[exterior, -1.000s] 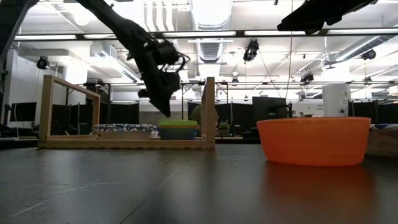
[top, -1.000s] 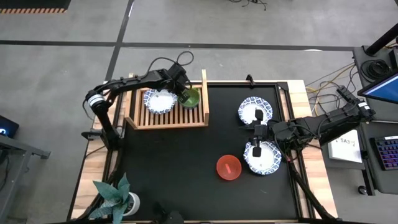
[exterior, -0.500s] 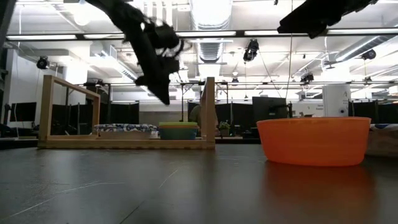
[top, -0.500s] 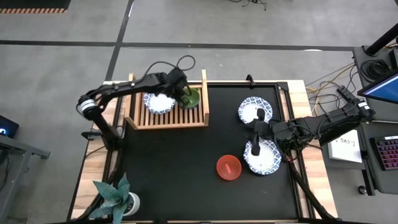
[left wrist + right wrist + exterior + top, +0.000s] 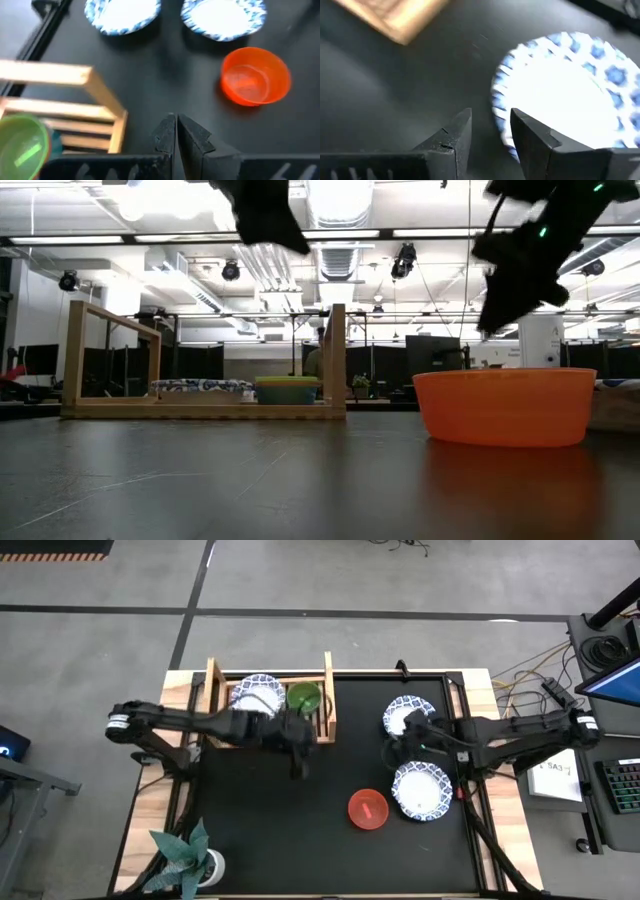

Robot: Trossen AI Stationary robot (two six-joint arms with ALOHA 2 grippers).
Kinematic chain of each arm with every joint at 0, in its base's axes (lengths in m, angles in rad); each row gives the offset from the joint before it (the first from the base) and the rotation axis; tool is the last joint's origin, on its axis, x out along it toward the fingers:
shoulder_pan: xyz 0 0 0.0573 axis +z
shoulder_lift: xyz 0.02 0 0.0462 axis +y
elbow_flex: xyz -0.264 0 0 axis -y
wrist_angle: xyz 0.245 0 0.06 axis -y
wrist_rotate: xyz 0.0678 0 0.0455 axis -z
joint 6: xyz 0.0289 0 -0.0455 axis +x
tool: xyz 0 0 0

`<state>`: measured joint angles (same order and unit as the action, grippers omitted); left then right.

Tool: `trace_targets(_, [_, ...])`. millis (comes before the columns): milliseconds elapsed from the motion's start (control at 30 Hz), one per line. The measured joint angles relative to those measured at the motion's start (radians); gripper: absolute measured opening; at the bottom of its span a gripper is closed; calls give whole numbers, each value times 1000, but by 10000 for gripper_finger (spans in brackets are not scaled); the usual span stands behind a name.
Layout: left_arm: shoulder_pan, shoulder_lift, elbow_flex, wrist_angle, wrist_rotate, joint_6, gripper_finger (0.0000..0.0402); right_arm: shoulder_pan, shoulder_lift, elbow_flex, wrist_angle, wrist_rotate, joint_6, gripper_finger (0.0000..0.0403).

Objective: Place and stack bowls onto a shelf
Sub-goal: Stack the top white patterned bowl on top of the other white patterned bowl on the shelf

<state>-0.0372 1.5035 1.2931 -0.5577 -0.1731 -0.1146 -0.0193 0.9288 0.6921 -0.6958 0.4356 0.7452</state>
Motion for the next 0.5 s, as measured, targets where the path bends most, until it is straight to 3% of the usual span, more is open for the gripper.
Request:
trace_targets(167, [-140, -1, 3, 7, -179, -26, 0, -185, 81, 7, -20, -169, -74, 155])
trace_targets(267, [-188, -1, 3, 5, -267, -49, 0, -259, 136, 7, -14, -201, -127, 177])
trace_targets(500, [-224, -1, 3, -18, -289, -81, 0, -315, 250, 7, 46, -262, -196, 205])
